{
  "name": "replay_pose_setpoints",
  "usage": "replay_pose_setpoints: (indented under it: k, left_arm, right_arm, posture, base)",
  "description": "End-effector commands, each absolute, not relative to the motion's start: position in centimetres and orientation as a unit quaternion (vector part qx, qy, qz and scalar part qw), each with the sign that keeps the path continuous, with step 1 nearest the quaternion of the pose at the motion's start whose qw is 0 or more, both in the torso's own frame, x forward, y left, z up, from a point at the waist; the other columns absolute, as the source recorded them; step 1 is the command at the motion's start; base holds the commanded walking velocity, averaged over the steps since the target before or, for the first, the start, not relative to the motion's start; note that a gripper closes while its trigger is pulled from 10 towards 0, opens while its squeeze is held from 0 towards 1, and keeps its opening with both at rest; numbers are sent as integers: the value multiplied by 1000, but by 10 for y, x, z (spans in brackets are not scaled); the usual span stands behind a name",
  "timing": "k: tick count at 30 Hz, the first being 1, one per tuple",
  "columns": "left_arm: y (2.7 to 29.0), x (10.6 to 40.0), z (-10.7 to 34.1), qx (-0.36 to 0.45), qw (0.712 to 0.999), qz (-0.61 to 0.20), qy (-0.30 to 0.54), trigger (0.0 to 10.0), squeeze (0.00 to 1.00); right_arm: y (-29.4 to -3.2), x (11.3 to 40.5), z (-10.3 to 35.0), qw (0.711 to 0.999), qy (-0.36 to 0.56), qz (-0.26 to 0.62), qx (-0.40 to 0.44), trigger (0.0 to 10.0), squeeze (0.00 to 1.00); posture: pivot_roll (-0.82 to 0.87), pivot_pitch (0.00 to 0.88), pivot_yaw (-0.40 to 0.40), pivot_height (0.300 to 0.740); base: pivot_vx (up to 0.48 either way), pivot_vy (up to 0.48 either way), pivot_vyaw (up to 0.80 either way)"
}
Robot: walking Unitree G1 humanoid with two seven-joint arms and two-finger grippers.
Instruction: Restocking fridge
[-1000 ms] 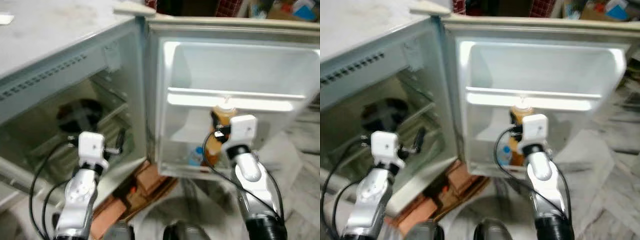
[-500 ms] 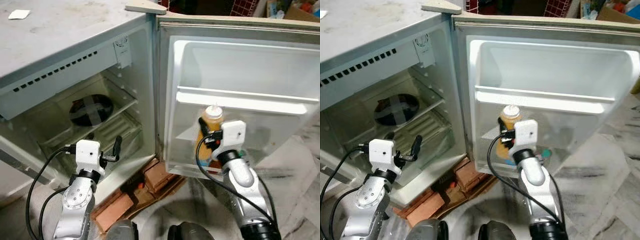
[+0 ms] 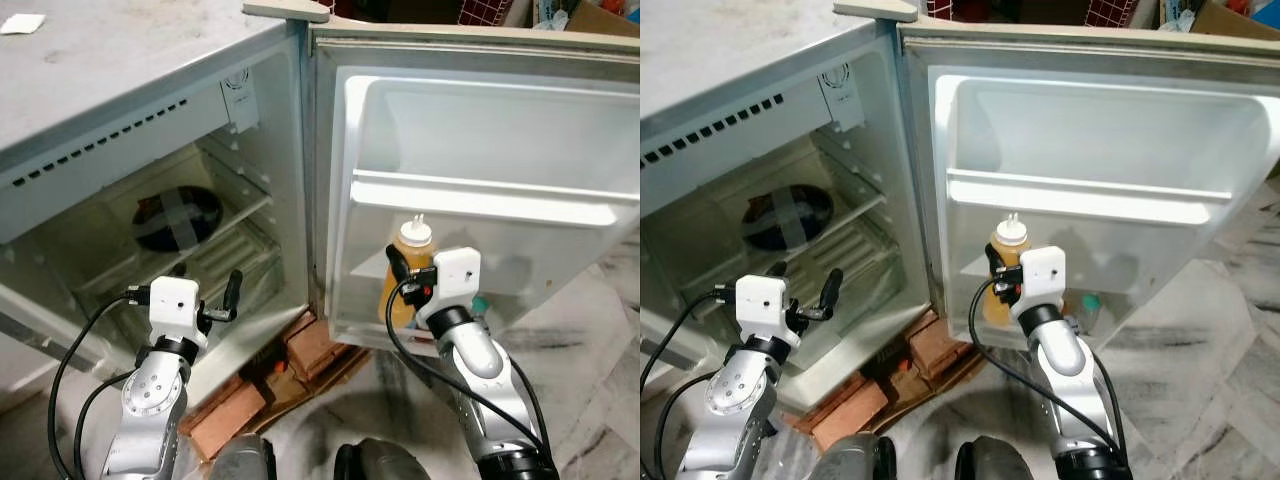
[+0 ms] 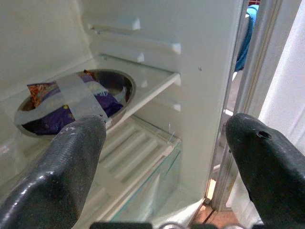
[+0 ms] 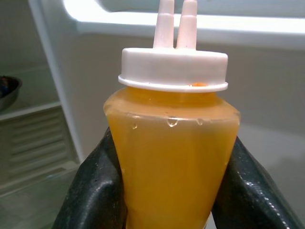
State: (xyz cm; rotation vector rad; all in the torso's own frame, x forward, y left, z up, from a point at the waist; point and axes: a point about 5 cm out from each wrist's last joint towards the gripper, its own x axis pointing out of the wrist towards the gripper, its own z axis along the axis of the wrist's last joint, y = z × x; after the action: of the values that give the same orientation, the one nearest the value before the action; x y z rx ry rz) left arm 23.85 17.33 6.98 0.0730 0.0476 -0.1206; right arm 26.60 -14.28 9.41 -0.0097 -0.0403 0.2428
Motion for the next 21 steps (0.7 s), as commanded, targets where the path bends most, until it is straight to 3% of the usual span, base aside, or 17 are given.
replay_pose_setpoints:
  k: [1,9,21]
  left_arm:
    - [175,238,71,43,997,-62,25,10000,0]
    - [176,238,71,47,997,-53,26,10000,0]
    - [178,244,71,55,997,-33,30,10000,0]
  right_arm:
    - [-144,266,96,993,-23,120,-4,10000,0]
    - [-143,267,96,992,-26,124,-6,10000,0]
    - [-144,272,97,992,-29,122,-18,10000,0]
  posture:
    - [58,124,-1,671]
    - [61,123,-6,617]
    - [61,120,-4,617]
  base:
    - [0,0,0]
    - [0,0,0]
    - [0,0,0]
